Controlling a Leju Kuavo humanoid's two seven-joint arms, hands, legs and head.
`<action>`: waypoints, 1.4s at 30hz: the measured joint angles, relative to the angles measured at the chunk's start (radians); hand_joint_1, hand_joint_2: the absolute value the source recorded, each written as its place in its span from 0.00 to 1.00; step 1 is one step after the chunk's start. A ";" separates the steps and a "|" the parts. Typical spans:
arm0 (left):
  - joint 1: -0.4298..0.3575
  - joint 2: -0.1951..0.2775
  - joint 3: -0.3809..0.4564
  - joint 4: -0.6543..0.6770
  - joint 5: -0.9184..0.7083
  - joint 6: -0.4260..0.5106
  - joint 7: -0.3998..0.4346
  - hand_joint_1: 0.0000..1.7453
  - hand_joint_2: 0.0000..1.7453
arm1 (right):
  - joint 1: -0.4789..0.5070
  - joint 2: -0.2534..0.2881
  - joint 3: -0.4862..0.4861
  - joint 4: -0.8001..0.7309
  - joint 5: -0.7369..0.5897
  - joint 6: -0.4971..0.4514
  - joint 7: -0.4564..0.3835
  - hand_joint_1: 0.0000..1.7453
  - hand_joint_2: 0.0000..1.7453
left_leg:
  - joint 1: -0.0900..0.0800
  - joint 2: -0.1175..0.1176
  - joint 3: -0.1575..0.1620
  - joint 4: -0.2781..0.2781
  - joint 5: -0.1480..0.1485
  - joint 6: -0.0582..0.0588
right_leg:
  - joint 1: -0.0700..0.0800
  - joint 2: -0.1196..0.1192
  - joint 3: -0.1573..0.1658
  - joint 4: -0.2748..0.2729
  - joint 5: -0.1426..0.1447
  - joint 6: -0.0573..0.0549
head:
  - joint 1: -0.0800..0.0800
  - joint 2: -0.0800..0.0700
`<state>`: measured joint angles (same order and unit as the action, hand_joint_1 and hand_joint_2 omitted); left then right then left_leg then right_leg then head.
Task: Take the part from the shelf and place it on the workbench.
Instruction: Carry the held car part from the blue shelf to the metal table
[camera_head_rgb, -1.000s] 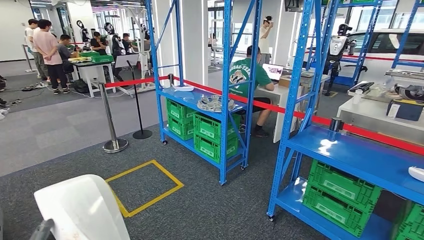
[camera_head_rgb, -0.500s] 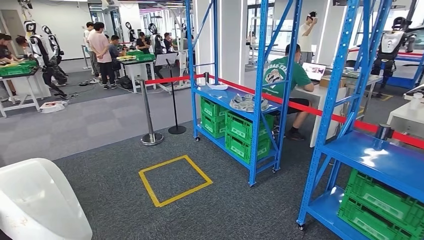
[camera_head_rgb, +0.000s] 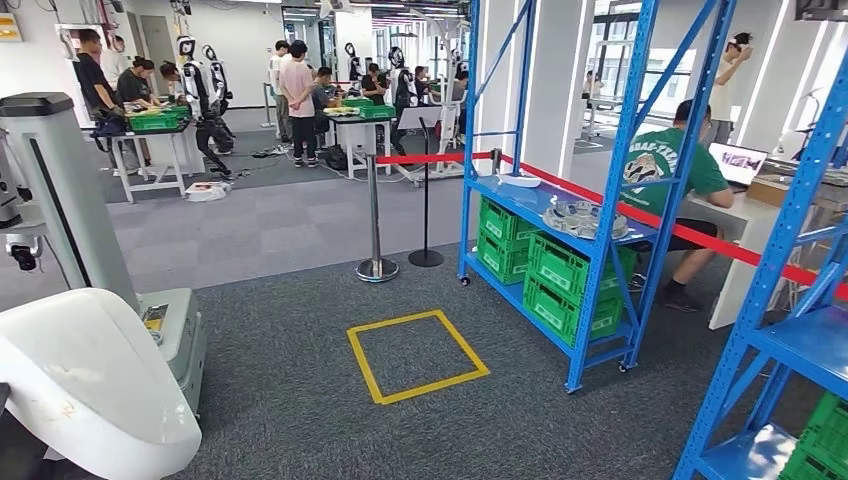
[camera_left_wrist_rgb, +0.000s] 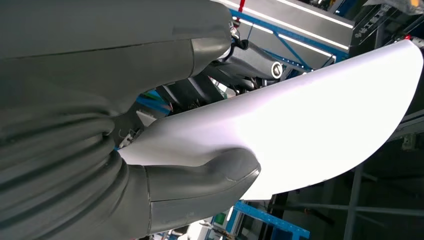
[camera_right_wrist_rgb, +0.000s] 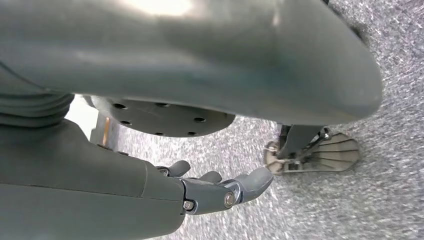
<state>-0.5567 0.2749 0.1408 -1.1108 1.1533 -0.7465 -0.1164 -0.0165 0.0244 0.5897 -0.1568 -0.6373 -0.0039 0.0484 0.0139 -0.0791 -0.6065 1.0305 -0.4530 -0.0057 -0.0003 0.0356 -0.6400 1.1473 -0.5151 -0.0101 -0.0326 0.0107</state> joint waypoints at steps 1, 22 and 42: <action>-0.002 0.001 0.000 0.002 0.003 -0.002 0.001 1.00 1.00 | 0.000 0.001 -0.001 0.000 -0.002 -0.003 -0.002 0.00 0.00 | 0.000 -0.013 -0.002 0.001 0.001 -0.005 | -0.001 0.019 0.025 -0.057 0.019 -0.002 | 0.000 0.000; 0.079 0.093 0.036 -0.030 0.061 -0.029 -0.020 1.00 1.00 | -0.011 0.023 -0.010 0.000 0.026 -0.004 -0.023 0.00 0.00 | -0.003 0.100 0.010 -0.013 0.002 -0.008 | 0.008 -0.128 0.054 -0.087 0.002 -0.002 | 0.000 0.000; 0.212 0.103 0.103 -0.153 0.068 -0.019 -0.005 1.00 1.00 | -0.016 0.019 0.010 0.000 0.050 0.003 0.005 0.00 0.00 | 0.009 0.069 -0.133 0.244 -0.107 -0.057 | 0.002 -0.074 0.073 -0.133 0.032 -0.040 | -0.001 0.000</action>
<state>-0.3443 0.3778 0.2439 -1.2635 1.2218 -0.7654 -0.1218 -0.0324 0.0430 0.6002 -0.1564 -0.5869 -0.0013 0.0532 0.0226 -0.0100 -0.7399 1.2745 -0.5601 -0.0628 0.0015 -0.0384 -0.5670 1.0141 -0.4834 -0.0497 -0.0340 0.0107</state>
